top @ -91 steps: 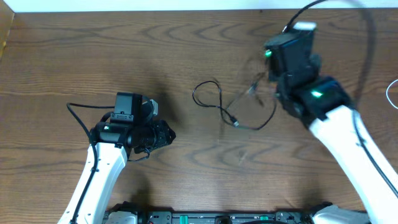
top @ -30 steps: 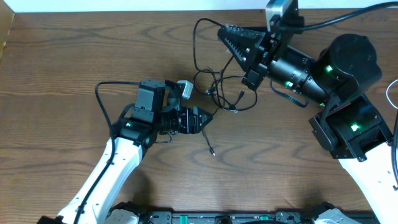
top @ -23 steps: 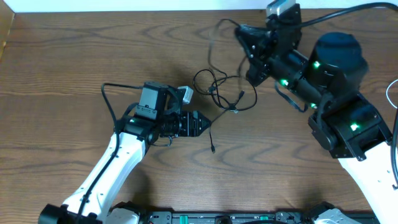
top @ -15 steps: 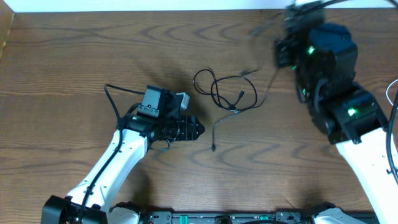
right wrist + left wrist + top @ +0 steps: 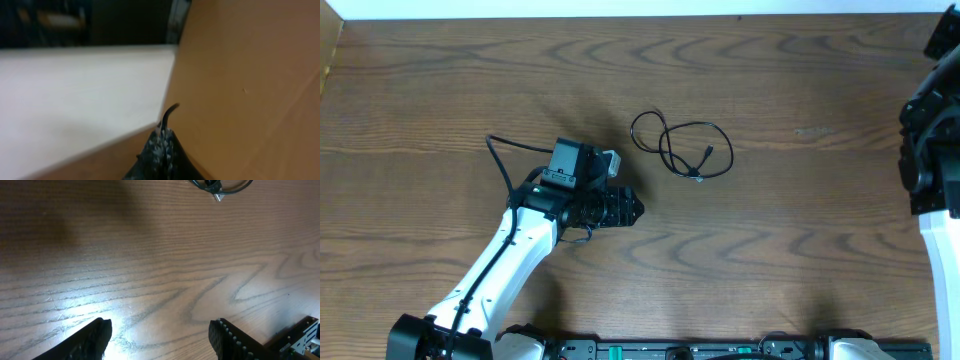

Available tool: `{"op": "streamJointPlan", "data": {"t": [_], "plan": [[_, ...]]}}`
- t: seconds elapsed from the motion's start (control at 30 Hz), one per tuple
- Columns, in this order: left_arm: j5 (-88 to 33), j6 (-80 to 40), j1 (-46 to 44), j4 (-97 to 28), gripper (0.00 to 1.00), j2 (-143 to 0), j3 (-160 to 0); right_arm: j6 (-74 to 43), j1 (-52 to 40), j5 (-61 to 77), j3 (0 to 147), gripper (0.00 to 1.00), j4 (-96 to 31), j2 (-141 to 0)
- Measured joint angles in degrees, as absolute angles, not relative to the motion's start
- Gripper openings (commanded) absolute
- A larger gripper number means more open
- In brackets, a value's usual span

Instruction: Untangle cables

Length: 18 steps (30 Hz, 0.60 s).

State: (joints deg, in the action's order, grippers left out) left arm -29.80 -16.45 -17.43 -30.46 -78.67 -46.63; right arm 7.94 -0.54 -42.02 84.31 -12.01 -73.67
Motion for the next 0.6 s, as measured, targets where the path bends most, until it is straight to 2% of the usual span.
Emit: {"op": "streamJointPlan", "data": {"t": [0.3,0.6], "plan": [[-29.65,-16.43,-17.43,-30.81,0.67,-78.67,-46.63,-1.34,9.74,-38.81,84.4,0.01,-31.11,-80.51],[-29.63,-16.43,-17.43,-31.31,0.66,-78.67,-46.63,-11.14,21.65,-15.7,84.36,0.01,-35.46,-87.11]]}}
